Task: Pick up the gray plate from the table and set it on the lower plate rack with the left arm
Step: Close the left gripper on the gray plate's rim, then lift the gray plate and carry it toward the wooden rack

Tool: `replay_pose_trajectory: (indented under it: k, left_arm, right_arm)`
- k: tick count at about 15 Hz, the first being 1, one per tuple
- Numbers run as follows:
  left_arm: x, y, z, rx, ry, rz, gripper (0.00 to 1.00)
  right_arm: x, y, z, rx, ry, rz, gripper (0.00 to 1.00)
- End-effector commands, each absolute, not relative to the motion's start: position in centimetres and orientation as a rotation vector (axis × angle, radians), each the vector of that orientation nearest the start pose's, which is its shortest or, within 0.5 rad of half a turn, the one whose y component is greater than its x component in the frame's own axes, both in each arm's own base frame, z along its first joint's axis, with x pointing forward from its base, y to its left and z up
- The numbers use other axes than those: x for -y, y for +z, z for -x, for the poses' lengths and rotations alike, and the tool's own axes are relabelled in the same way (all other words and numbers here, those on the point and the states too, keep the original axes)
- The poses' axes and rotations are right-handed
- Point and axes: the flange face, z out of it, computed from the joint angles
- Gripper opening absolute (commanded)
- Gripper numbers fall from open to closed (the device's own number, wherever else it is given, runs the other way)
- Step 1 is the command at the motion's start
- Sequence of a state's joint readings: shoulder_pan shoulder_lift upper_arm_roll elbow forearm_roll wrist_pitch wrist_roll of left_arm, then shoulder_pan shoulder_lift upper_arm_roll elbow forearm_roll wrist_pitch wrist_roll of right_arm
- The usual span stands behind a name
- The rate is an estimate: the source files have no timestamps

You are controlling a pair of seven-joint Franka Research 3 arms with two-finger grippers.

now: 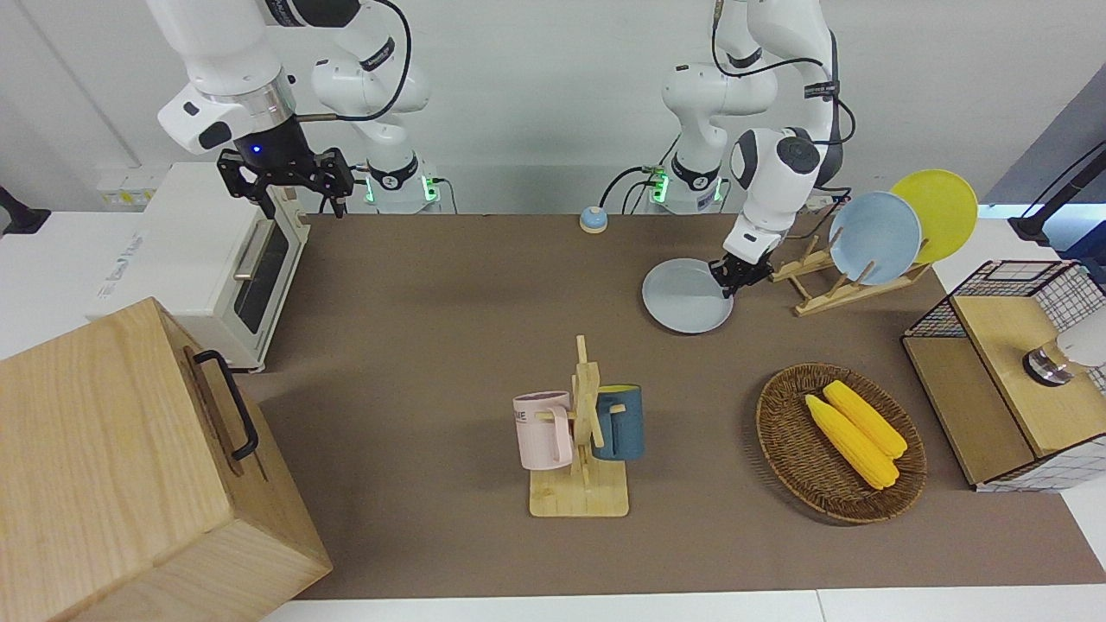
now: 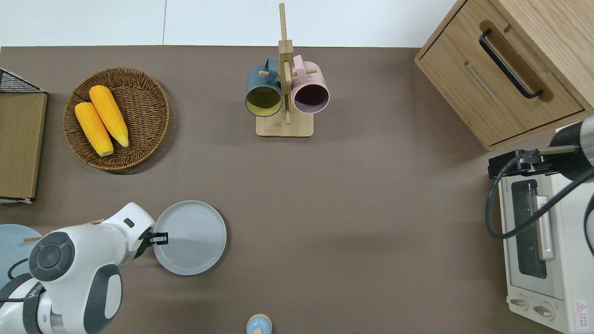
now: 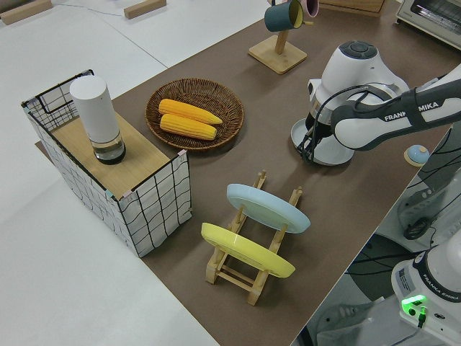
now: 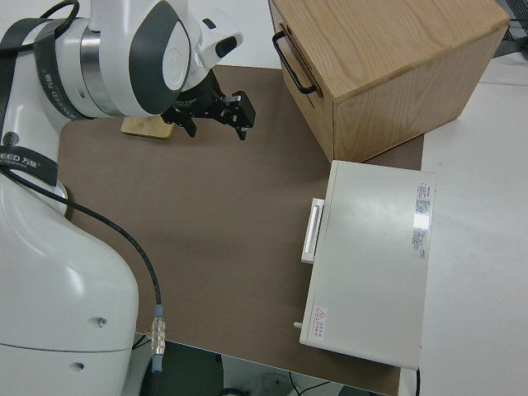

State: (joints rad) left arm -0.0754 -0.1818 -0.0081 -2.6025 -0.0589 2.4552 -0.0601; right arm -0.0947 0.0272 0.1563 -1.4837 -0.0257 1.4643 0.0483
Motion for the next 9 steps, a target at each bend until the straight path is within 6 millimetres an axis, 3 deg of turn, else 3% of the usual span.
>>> replay_pose_trajectory:
  k: [1, 9]
  left_arm:
    - [3.4, 36.0, -43.3, 0.069, -0.009, 3.186, 0.0]
    - [3.0, 46.4, -44.4, 0.071, 0.119, 3.19, 0.0]
  right_arm:
    - [-3.1, 64.4, -55.1, 0.014, 0.066, 3.162, 0.983]
    - [-3.1, 64.4, -55.1, 0.014, 0.066, 3.162, 0.983]
